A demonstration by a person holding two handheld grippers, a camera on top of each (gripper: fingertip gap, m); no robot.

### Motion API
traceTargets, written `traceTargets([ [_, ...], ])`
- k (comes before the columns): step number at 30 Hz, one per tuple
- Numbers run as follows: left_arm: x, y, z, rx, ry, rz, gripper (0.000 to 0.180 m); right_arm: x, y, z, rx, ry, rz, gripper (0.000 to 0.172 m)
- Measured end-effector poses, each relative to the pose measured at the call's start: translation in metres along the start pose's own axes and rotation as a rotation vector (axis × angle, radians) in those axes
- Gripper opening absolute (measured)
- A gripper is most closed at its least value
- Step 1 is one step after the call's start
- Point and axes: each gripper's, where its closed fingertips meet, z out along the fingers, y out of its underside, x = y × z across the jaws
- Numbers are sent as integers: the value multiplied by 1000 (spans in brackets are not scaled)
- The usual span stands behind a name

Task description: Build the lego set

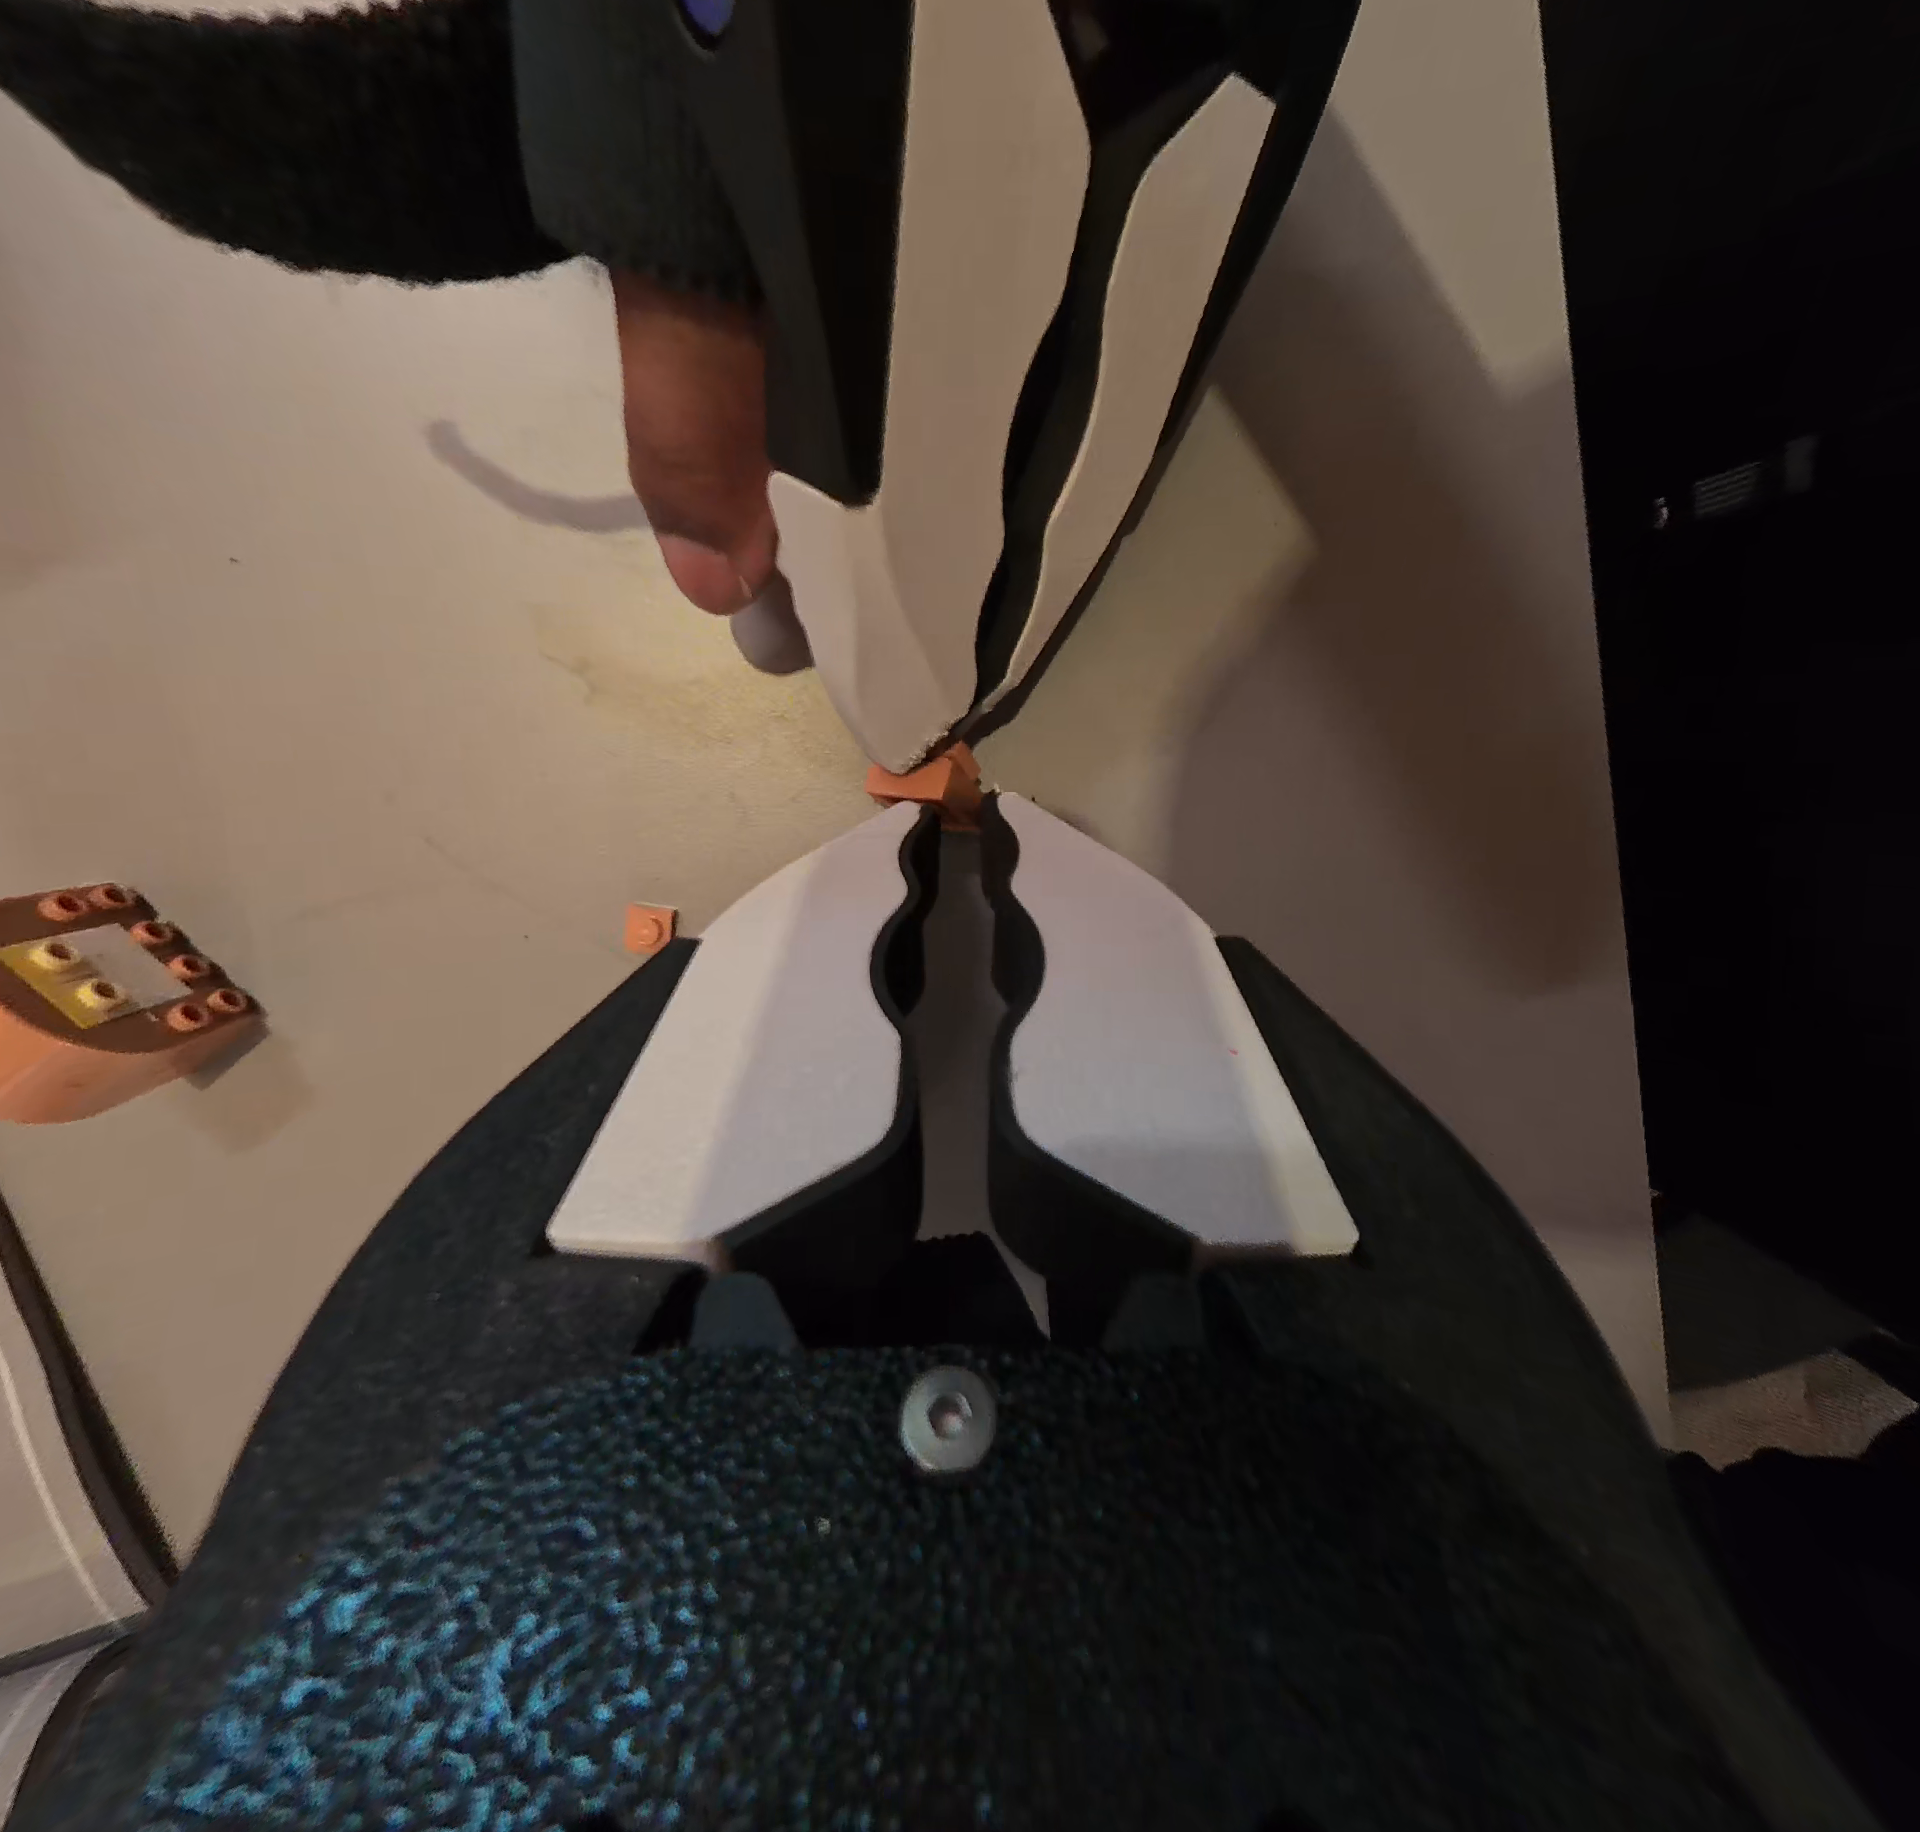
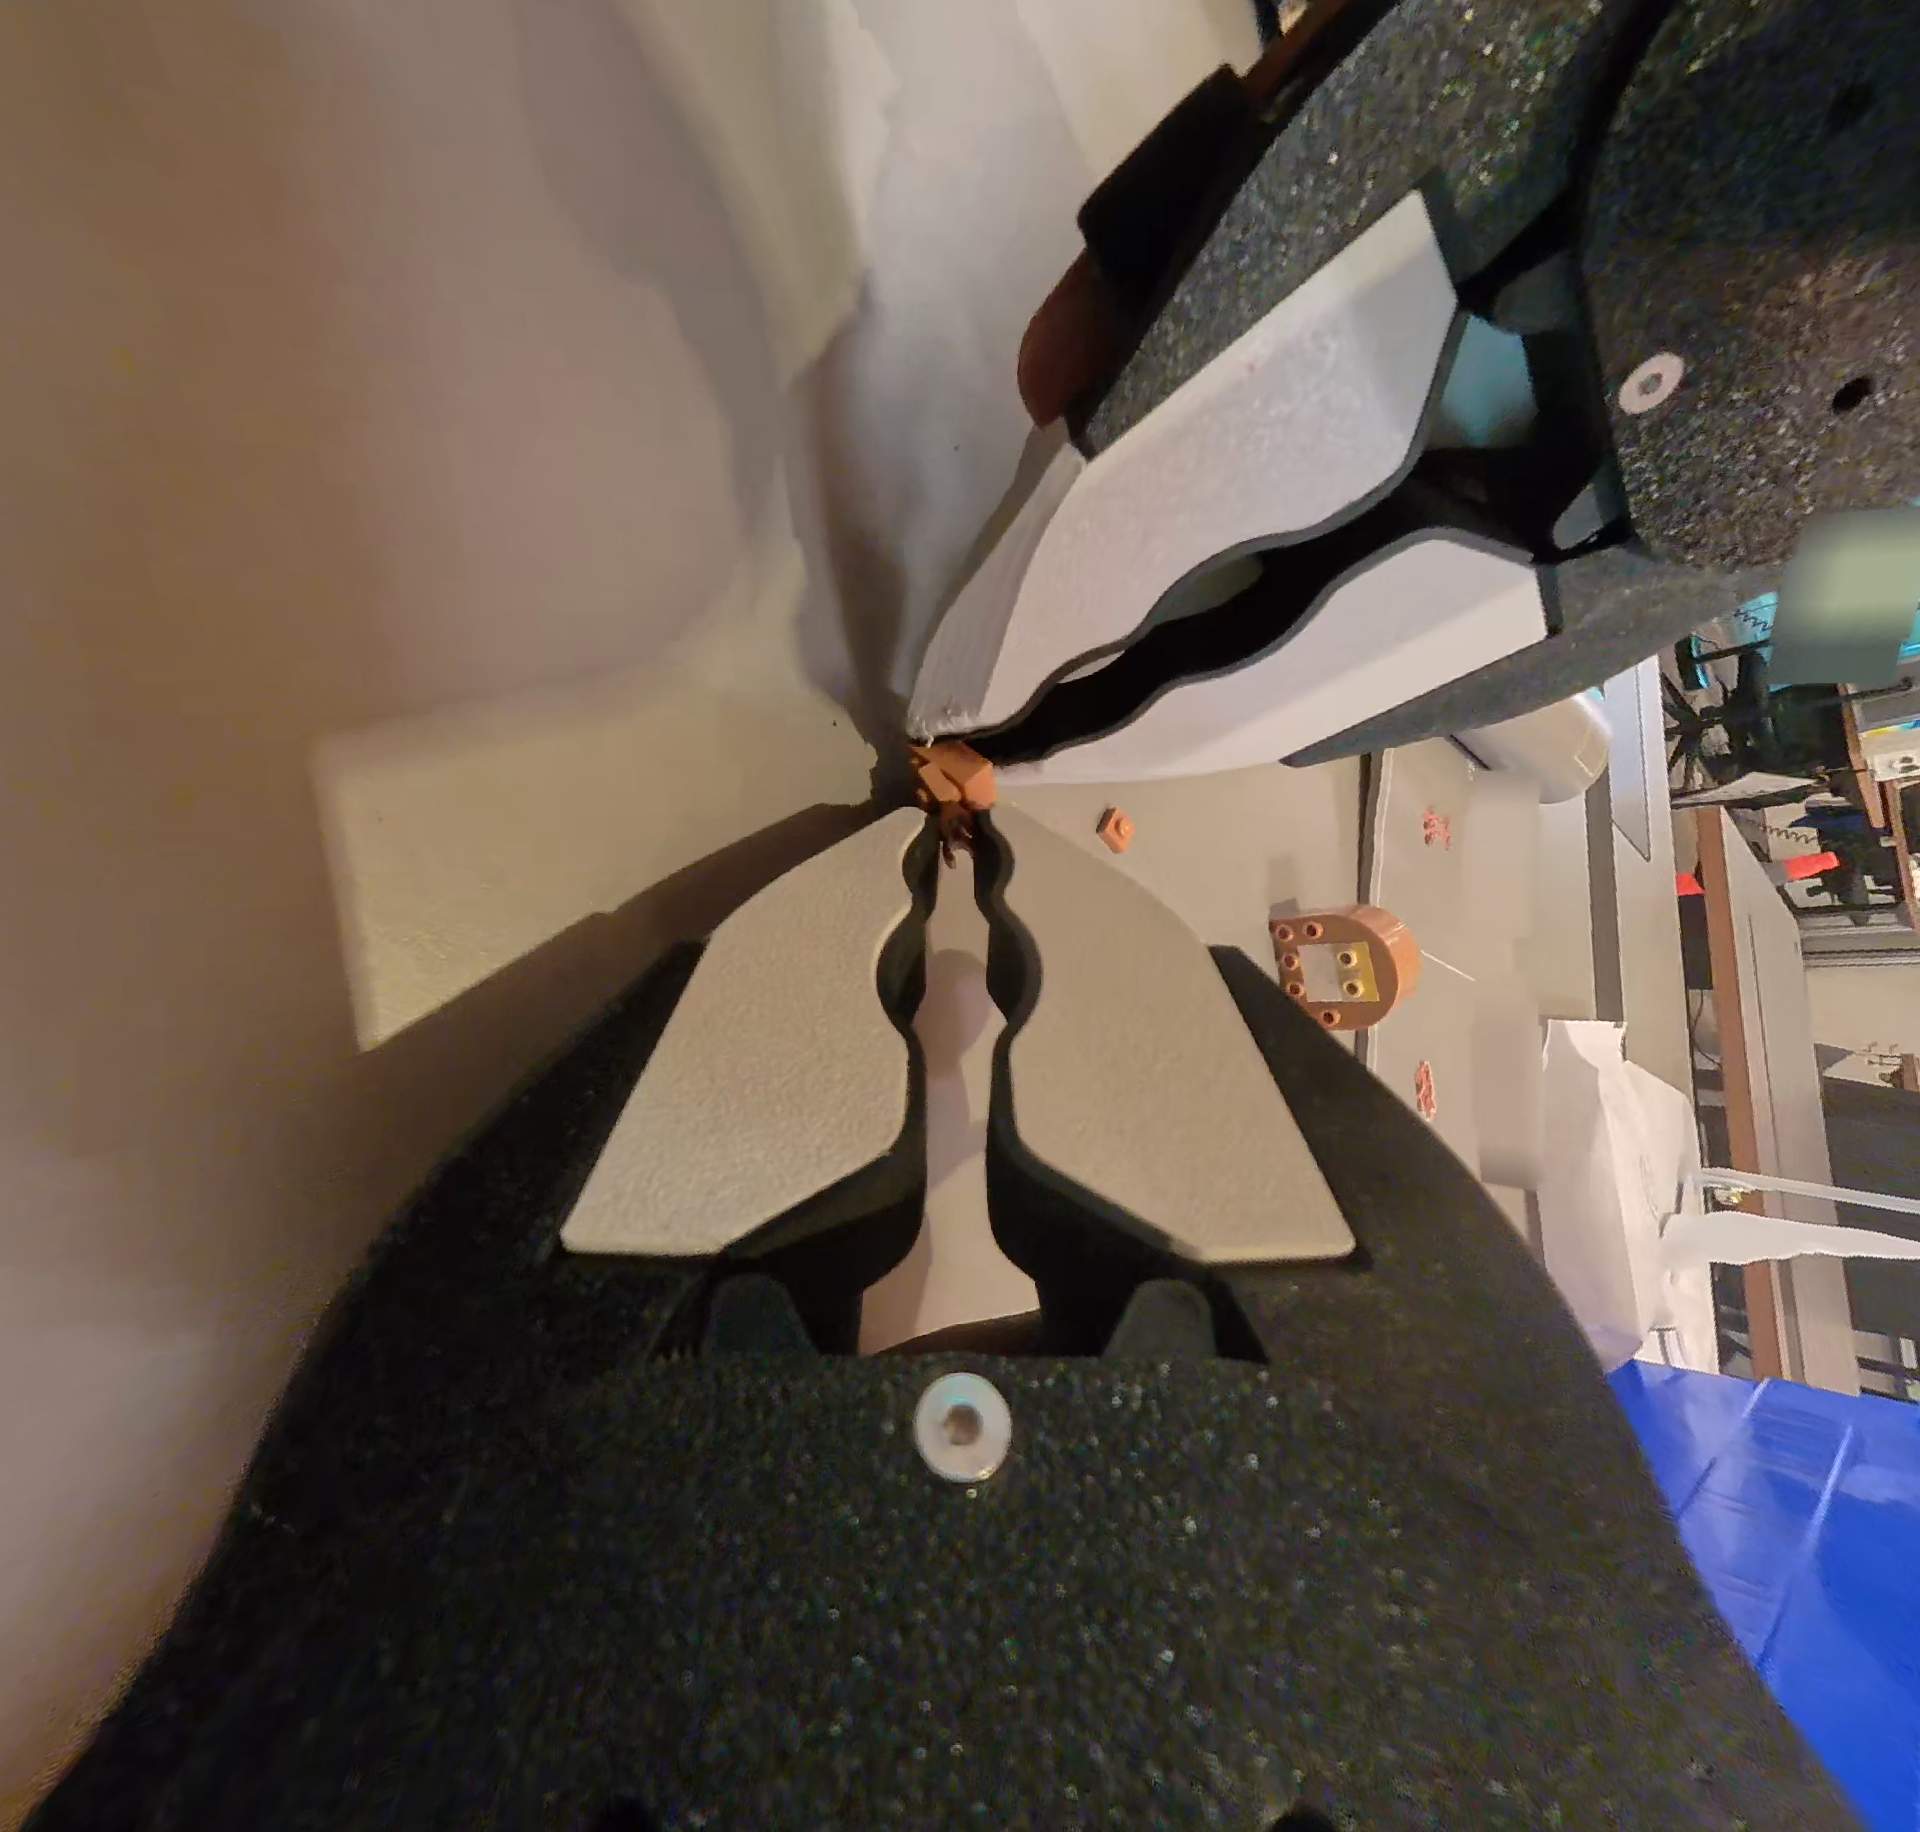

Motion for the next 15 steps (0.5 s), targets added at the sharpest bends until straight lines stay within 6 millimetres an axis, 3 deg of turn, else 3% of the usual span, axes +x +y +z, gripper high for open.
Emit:
traceTargets([
  [10,2,1,-1,-11,12,16,6,-1,-3,1,-16,-15,-59,5],
  [15,1,1,-1,30,16,-2,7,0,-1,0,4,-19,-6,5],
])
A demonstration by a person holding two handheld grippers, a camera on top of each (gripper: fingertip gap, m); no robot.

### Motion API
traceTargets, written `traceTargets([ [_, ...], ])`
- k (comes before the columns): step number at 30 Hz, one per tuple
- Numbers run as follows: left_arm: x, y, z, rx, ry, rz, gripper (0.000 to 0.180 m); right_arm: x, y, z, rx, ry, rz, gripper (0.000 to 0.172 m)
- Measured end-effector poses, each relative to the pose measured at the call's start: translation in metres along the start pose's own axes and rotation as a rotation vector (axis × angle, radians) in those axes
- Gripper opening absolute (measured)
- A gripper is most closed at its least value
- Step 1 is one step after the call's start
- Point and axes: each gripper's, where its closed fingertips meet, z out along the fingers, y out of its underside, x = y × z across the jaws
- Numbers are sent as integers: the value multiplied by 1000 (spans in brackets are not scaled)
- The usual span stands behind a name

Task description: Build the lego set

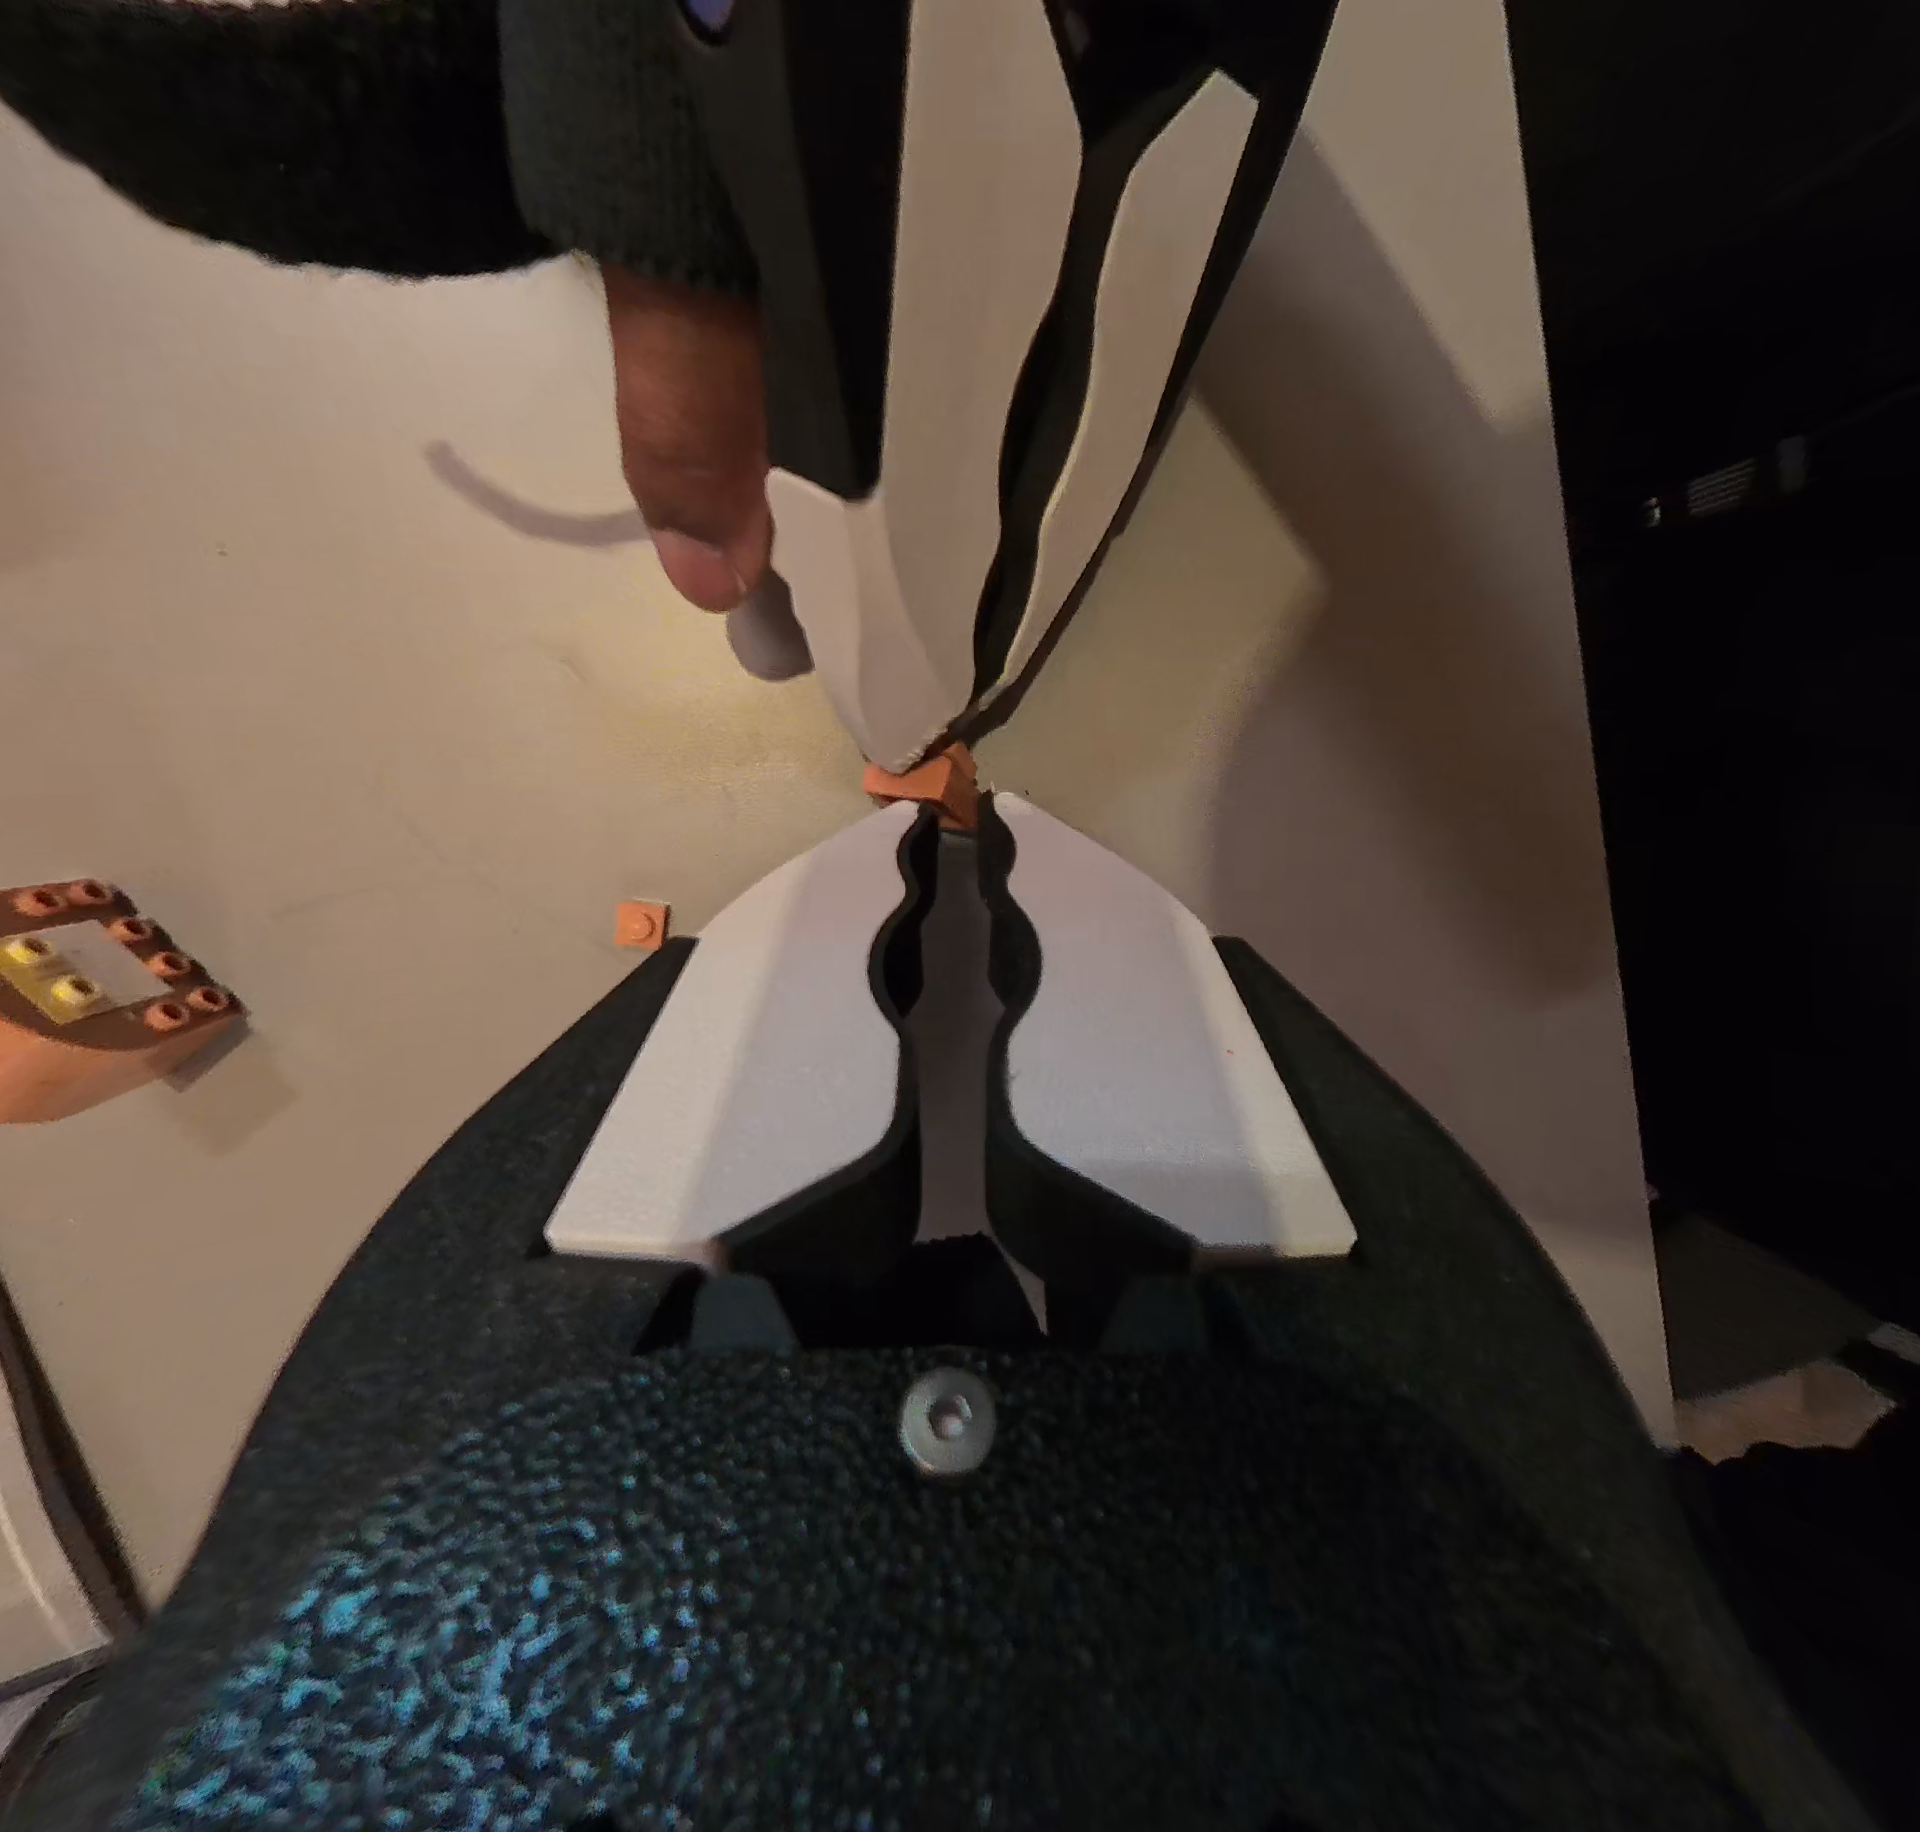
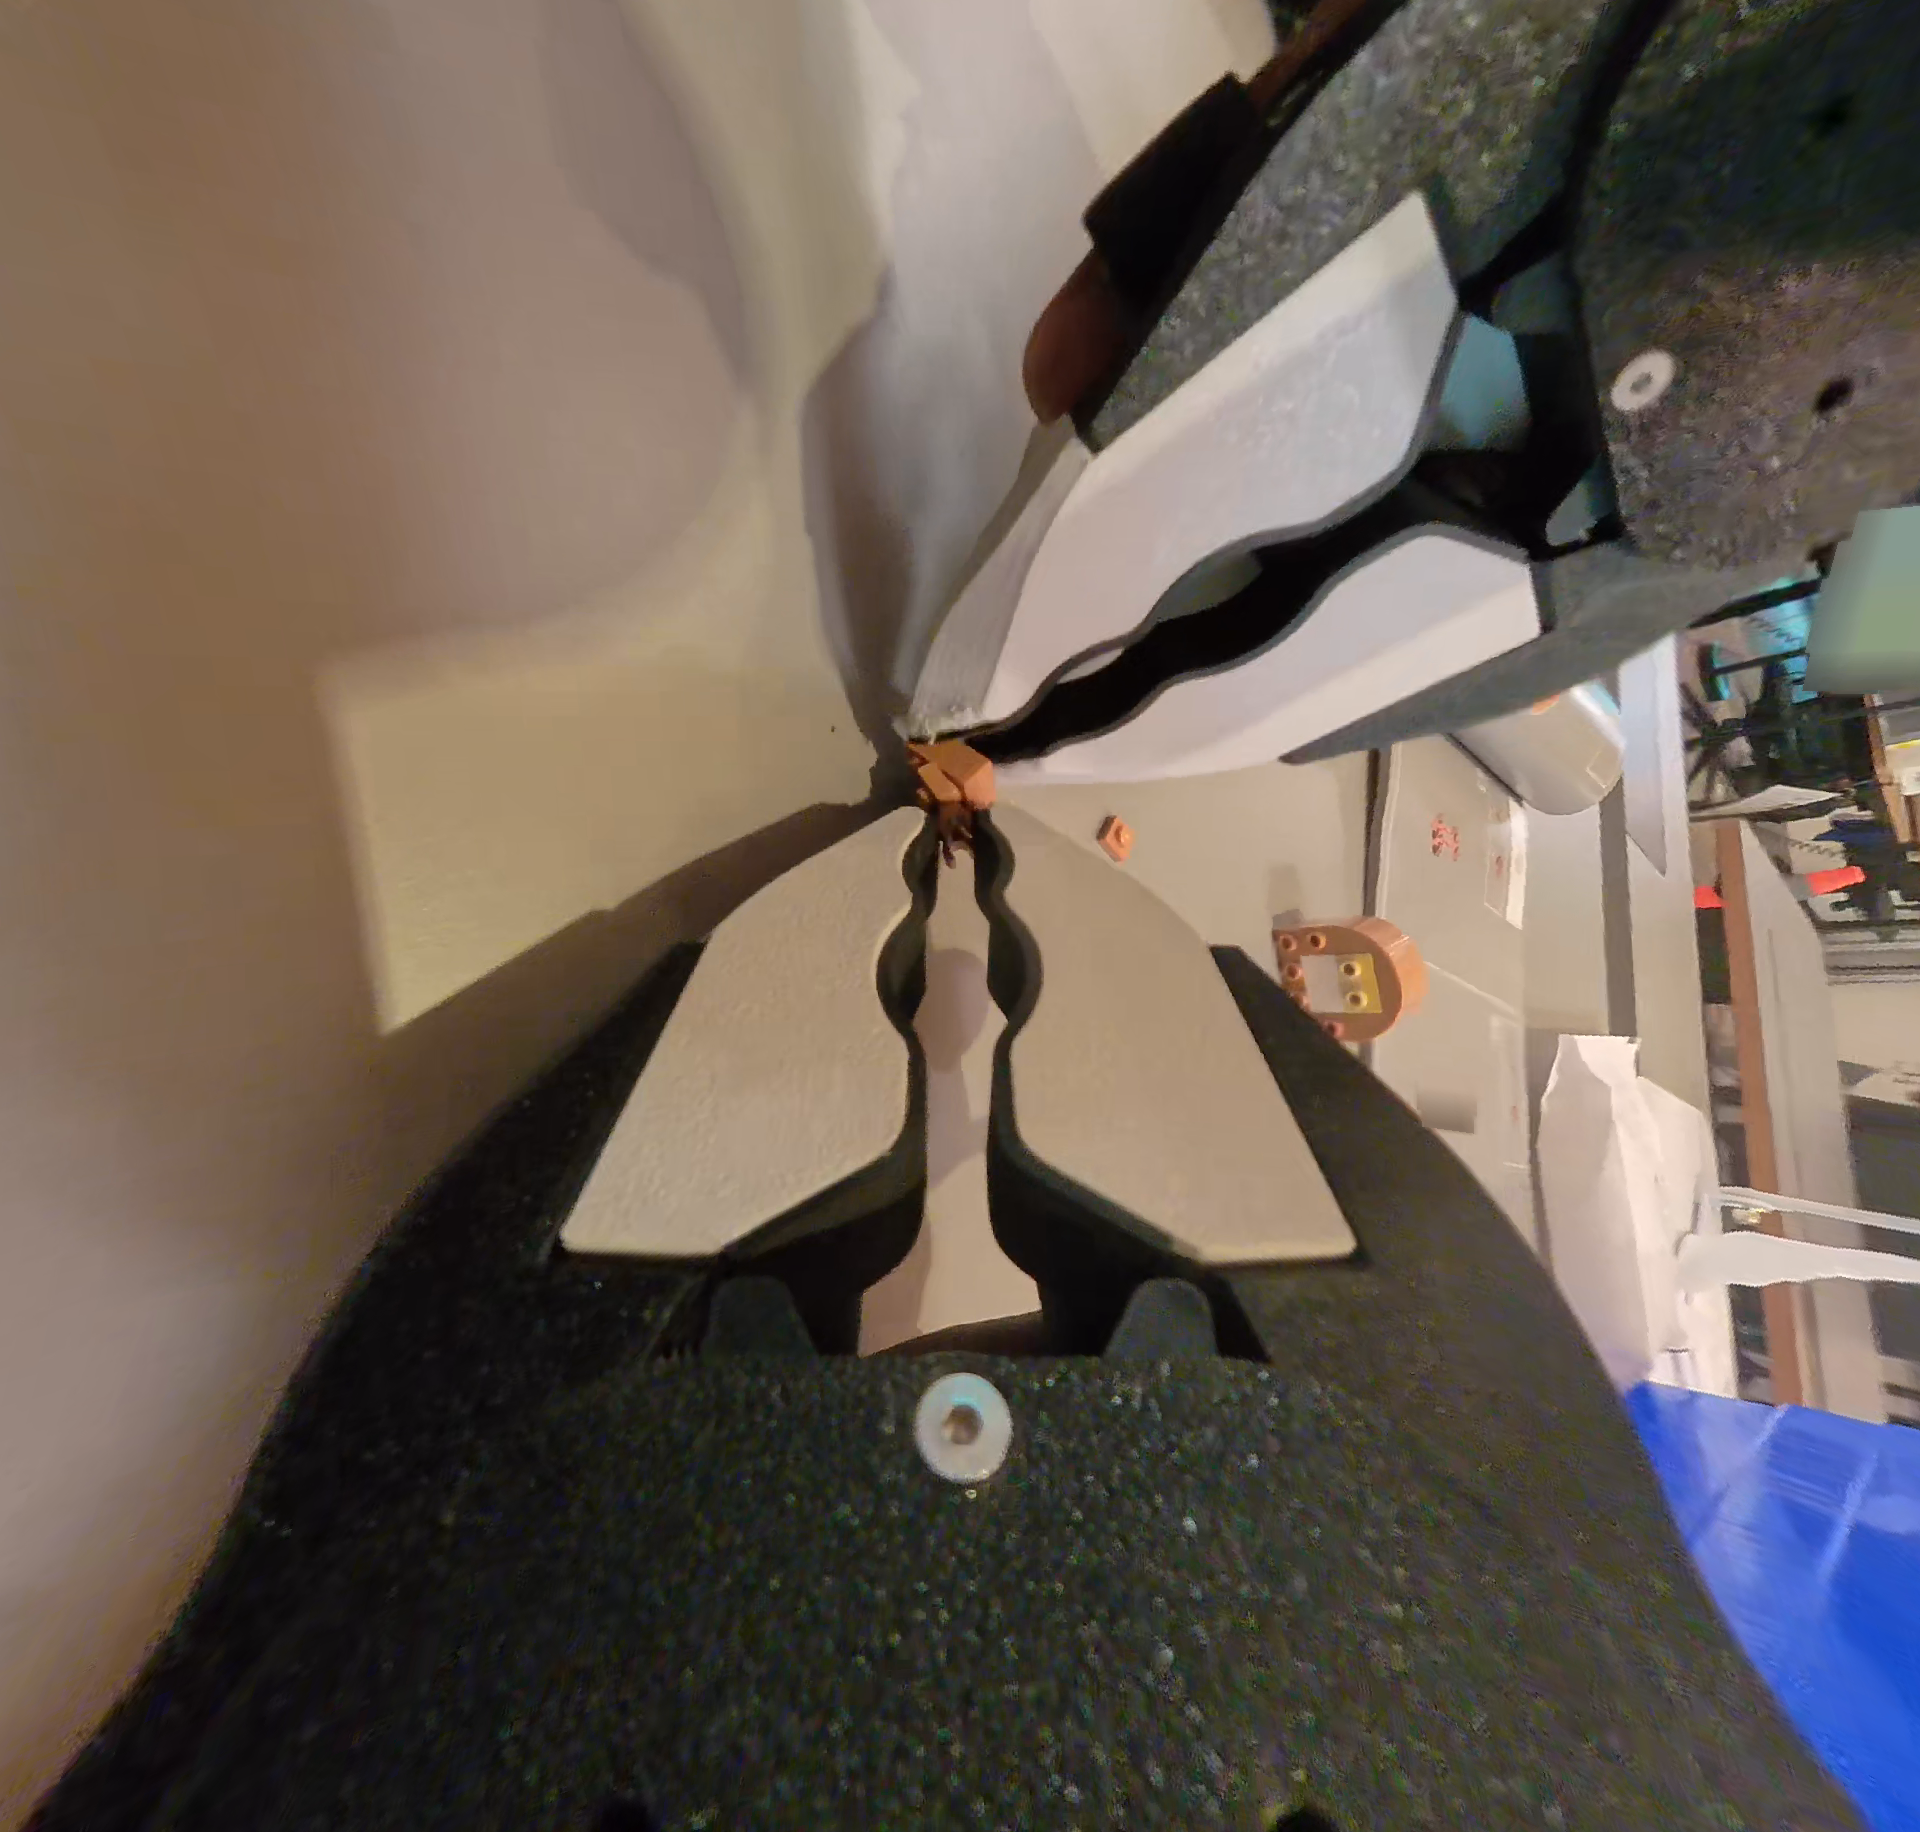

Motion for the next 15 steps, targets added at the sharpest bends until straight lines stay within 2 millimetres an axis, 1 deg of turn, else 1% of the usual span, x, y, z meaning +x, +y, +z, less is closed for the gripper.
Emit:
traceTargets([
  [3,0,-3,-3,93,33,-33,7,3,0,-2,46,-12,96,7],
  [4,-1,-3,-4,125,44,-44,7,5,1,-2,57,-9,126,10],
  [7,1,-4,-5,189,97,-63,7,6,0,-3,86,-39,198,13],
  [10,4,-4,-4,205,143,-62,7,2,-2,-3,97,-73,197,12],
  [15,10,-3,-1,184,193,-45,7,-8,-6,-3,96,-151,193,7],
])
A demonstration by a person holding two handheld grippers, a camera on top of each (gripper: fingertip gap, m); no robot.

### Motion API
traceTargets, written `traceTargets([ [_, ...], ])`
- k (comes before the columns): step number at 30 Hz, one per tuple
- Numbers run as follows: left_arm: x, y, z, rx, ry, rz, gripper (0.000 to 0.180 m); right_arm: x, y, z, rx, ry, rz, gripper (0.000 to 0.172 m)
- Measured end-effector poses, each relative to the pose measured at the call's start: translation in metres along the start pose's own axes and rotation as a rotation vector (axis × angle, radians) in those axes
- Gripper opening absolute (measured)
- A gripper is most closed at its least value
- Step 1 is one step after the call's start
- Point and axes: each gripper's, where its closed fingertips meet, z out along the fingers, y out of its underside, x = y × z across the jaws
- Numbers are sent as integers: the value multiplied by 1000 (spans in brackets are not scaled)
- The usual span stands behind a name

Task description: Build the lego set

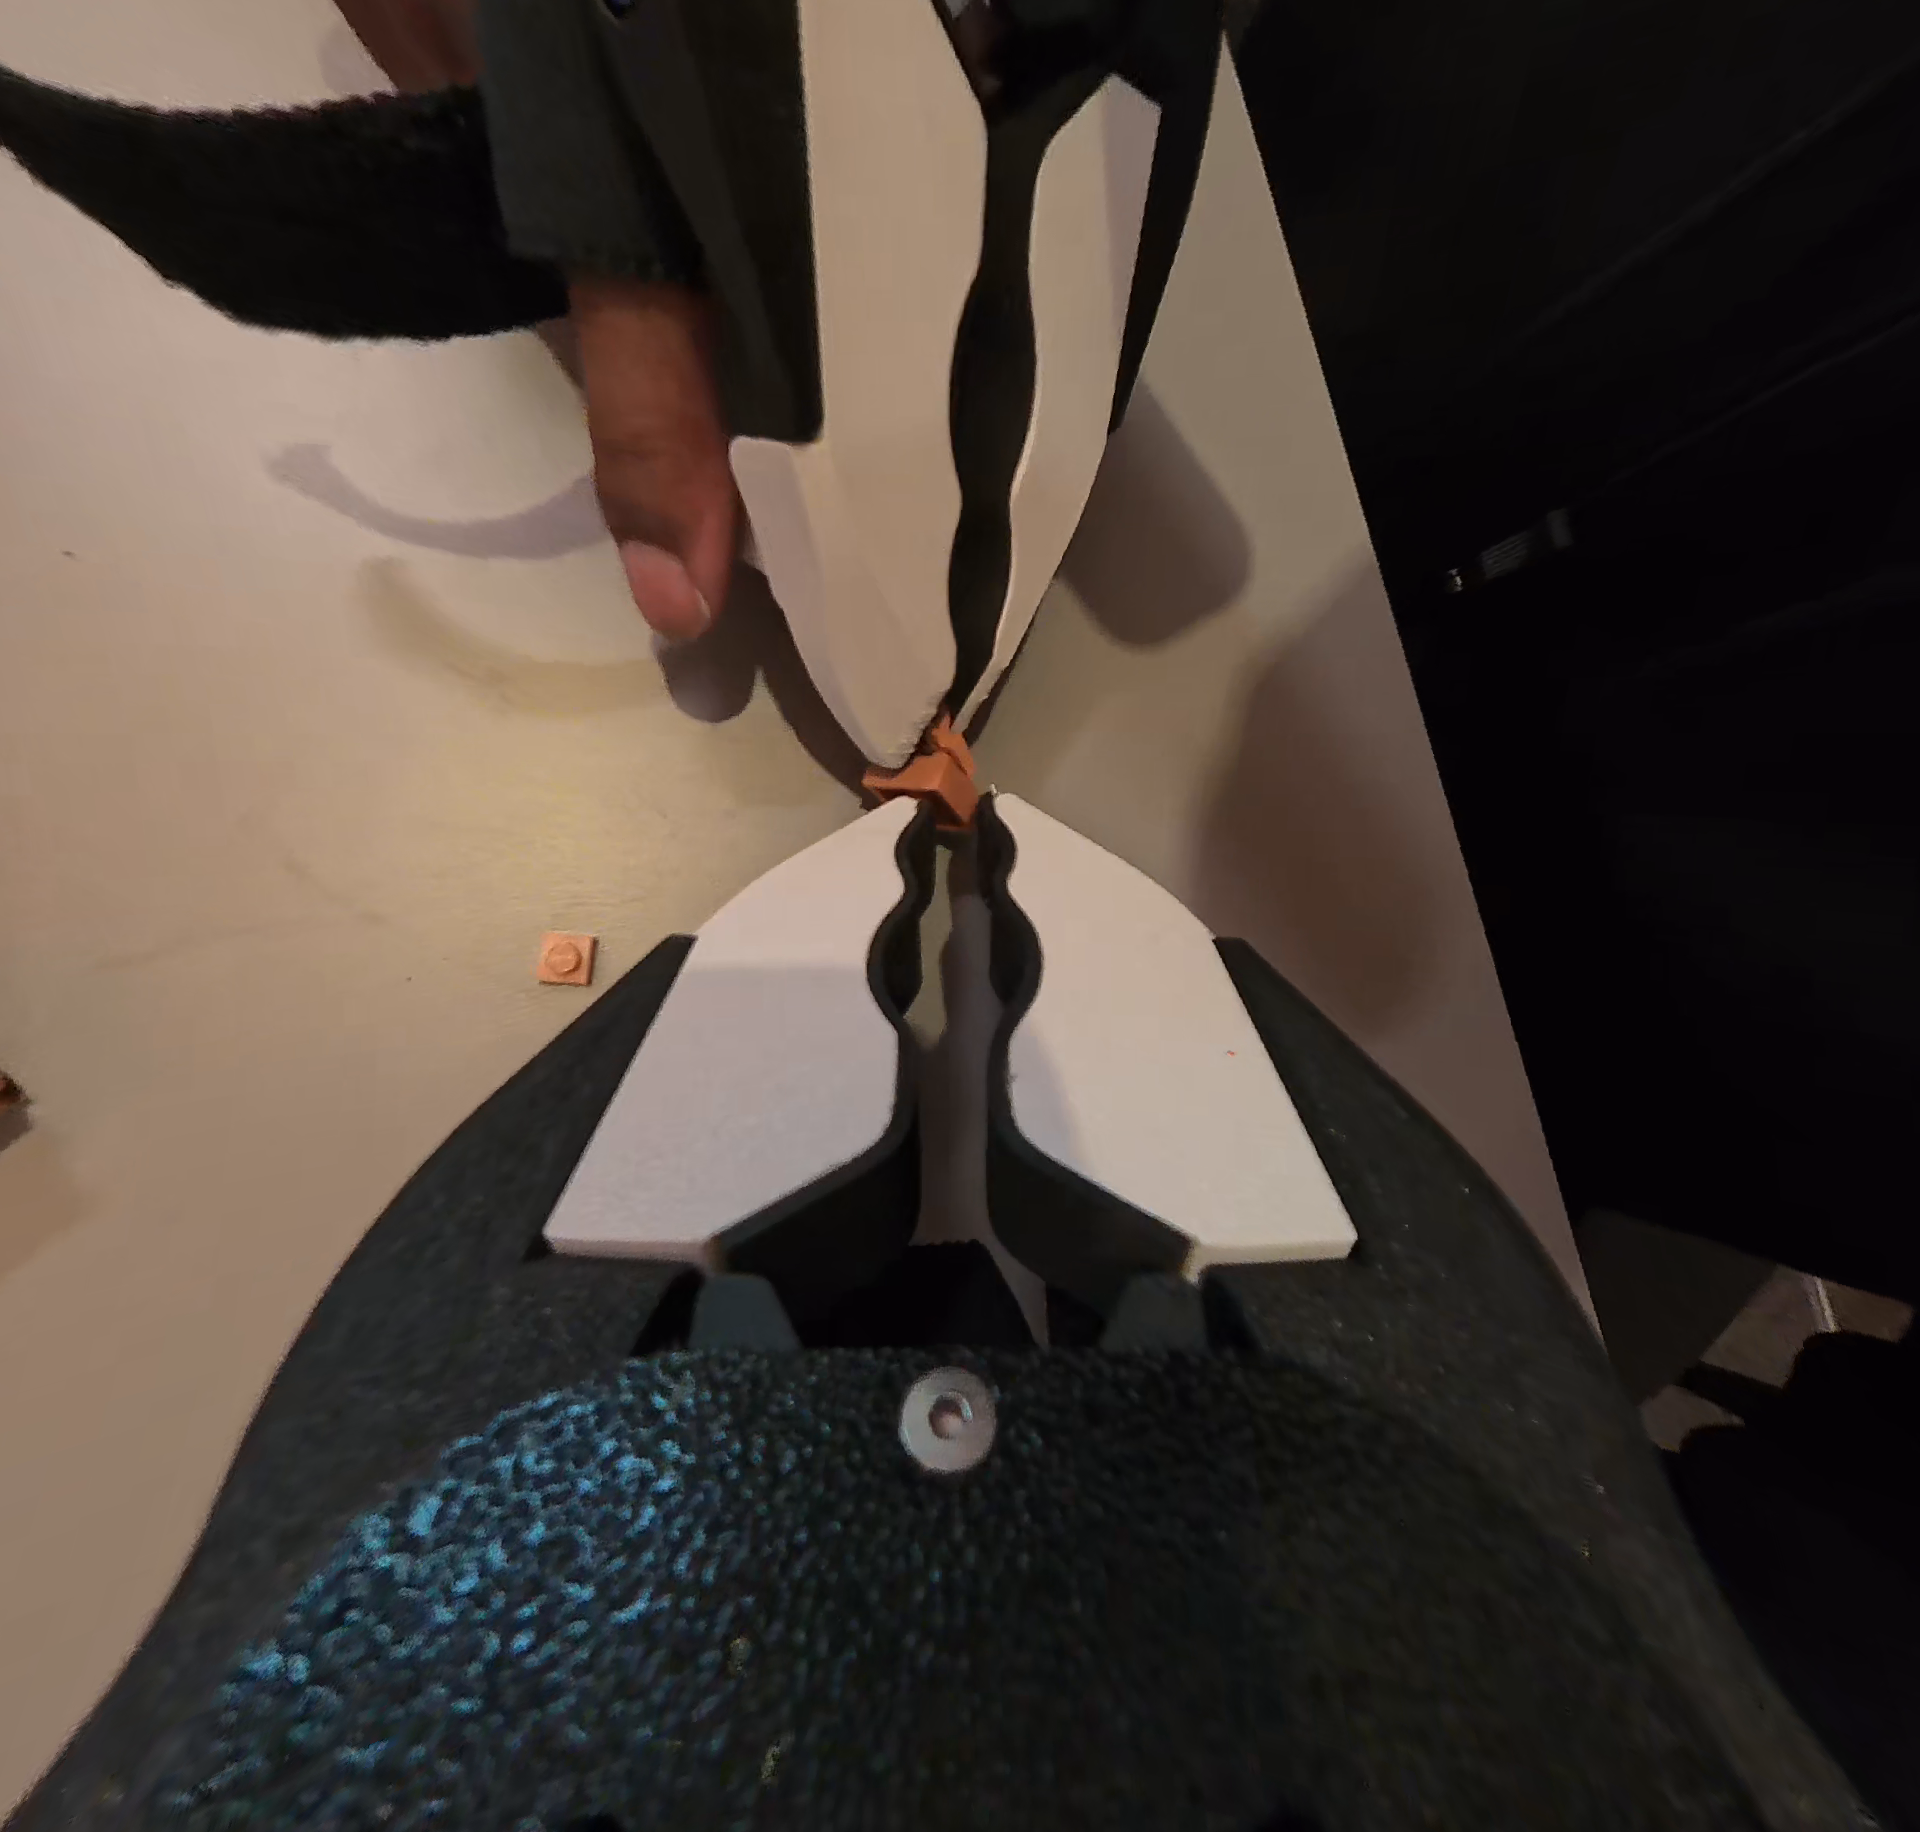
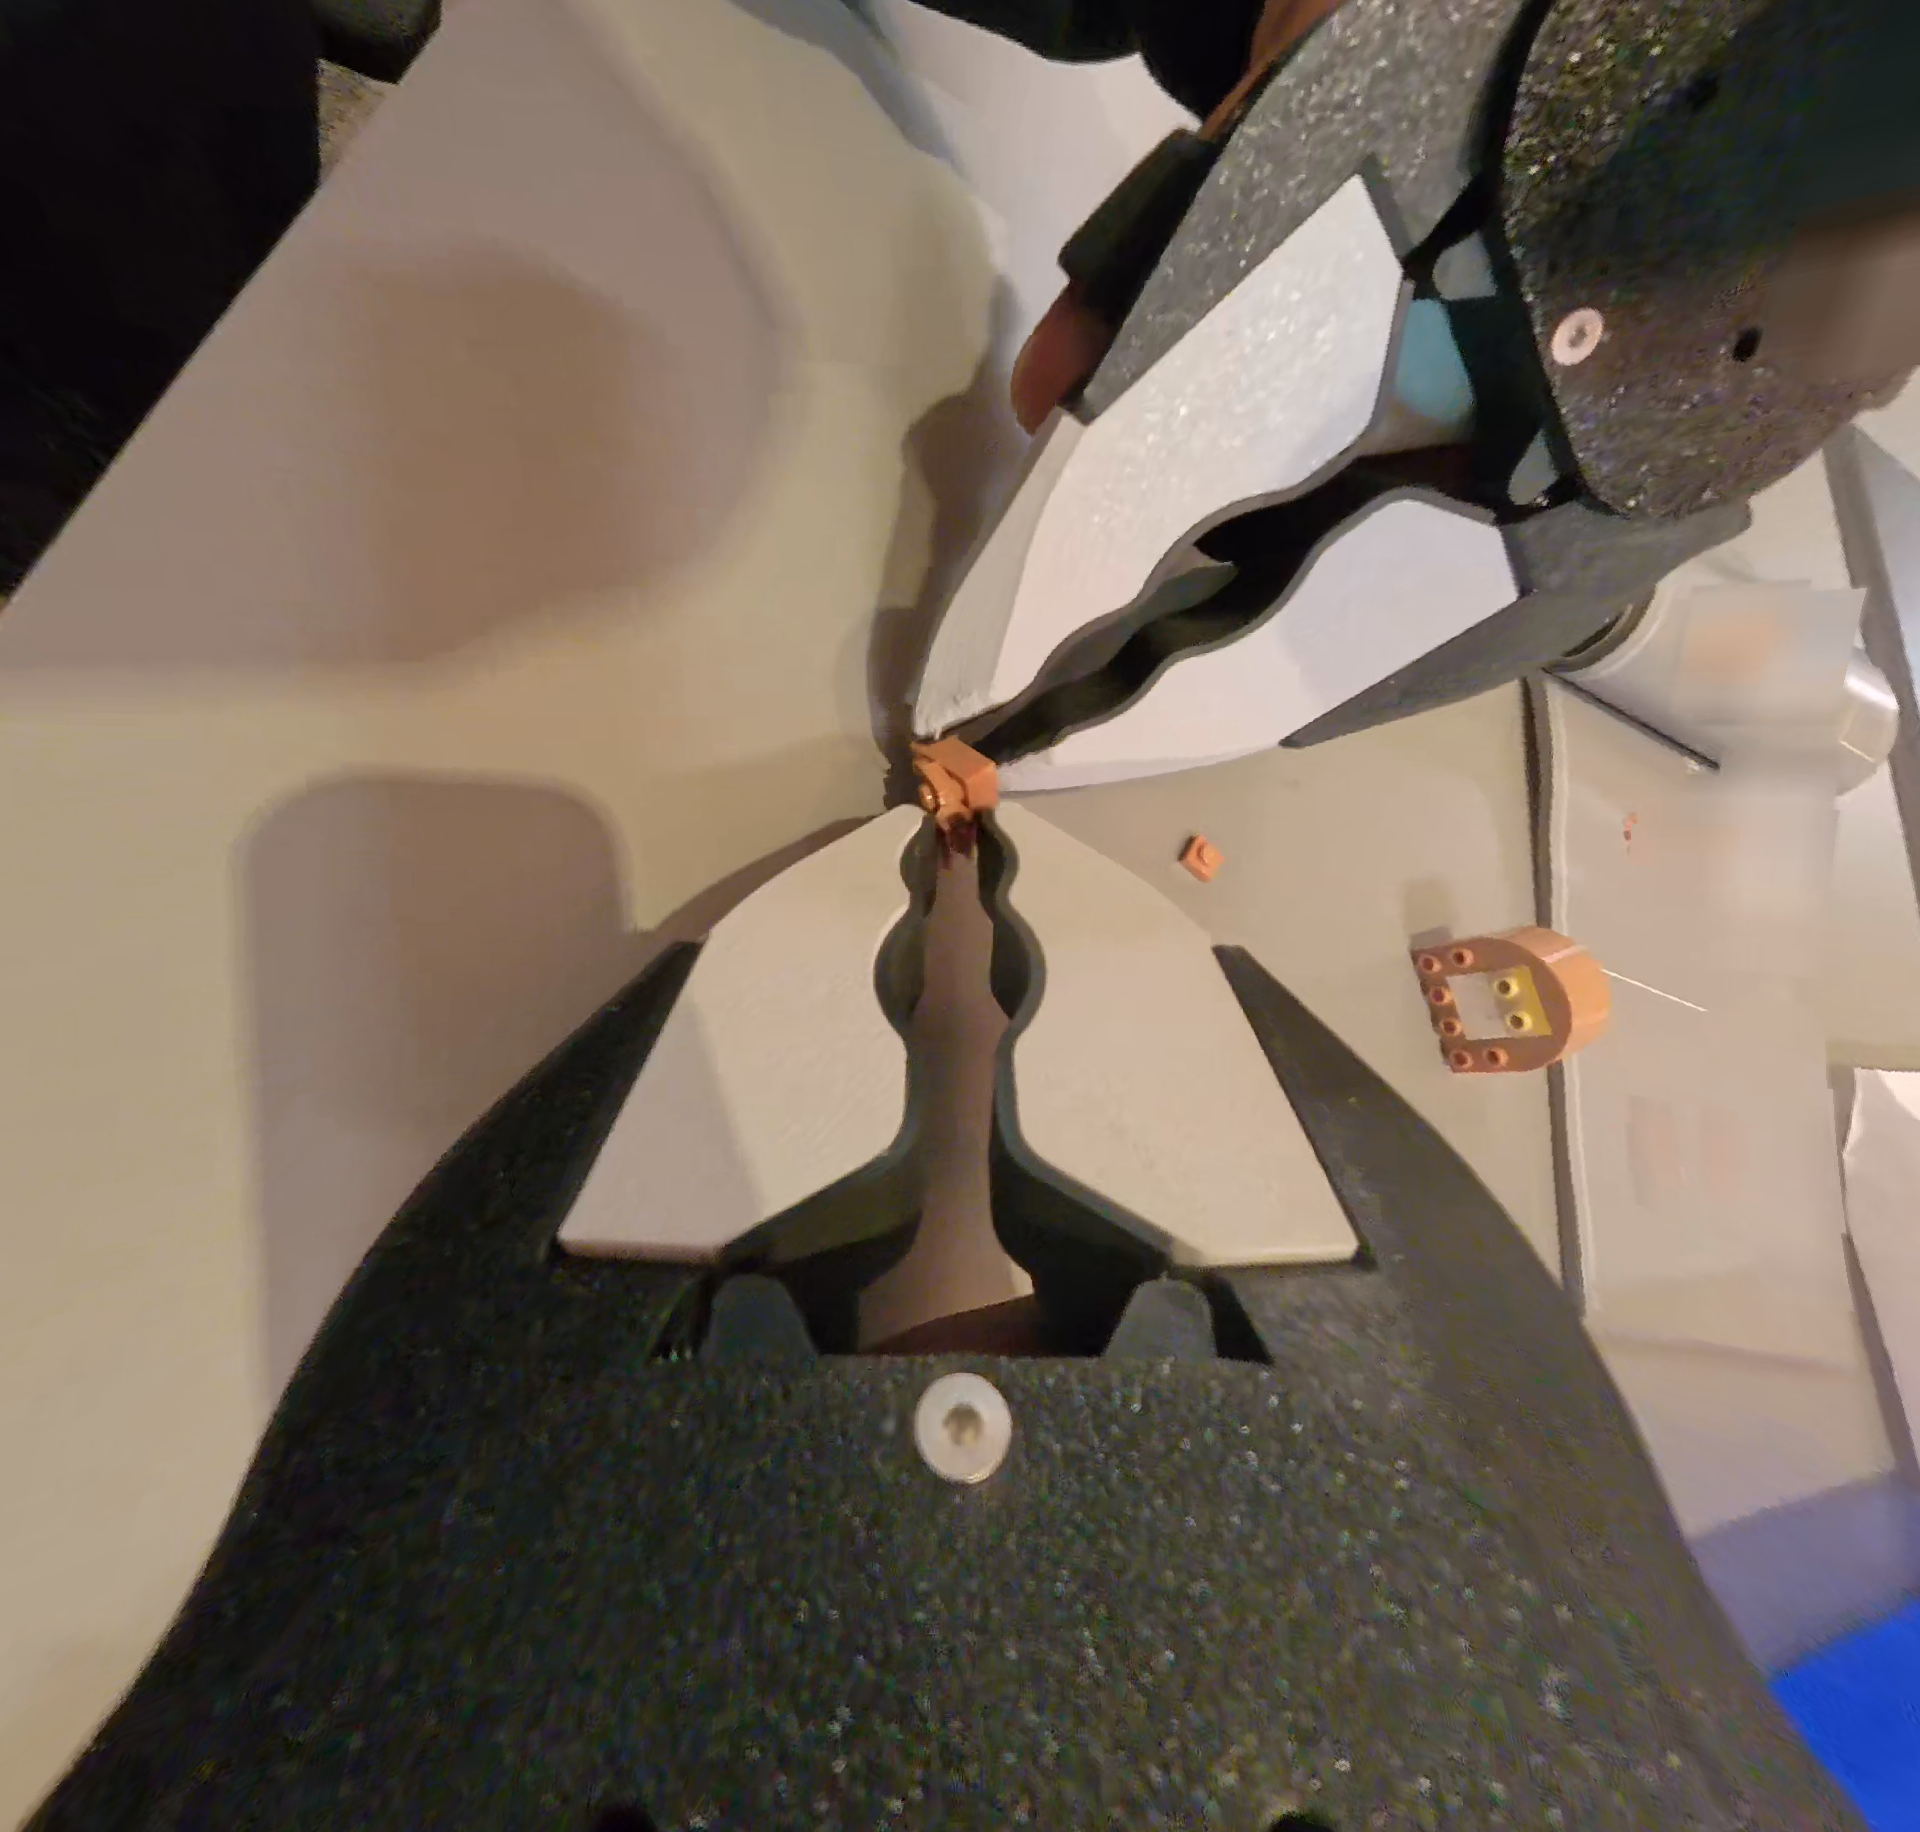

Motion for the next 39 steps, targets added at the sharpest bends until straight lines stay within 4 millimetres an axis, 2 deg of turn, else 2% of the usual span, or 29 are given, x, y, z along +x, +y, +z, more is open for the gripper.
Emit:
traceTargets([
  [18,9,2,4,-72,24,118,7,-10,-4,3,-19,-159,46,15],
  [24,11,2,4,-68,28,127,7,-11,-5,5,-13,-182,62,15],
  [27,12,4,3,-68,36,126,8,-12,-7,3,6,-193,74,7],
  [31,12,4,3,-47,42,120,8,-12,-7,3,20,-198,99,7],
  [39,12,5,4,-35,52,116,7,-9,-6,5,23,-171,108,17],
])
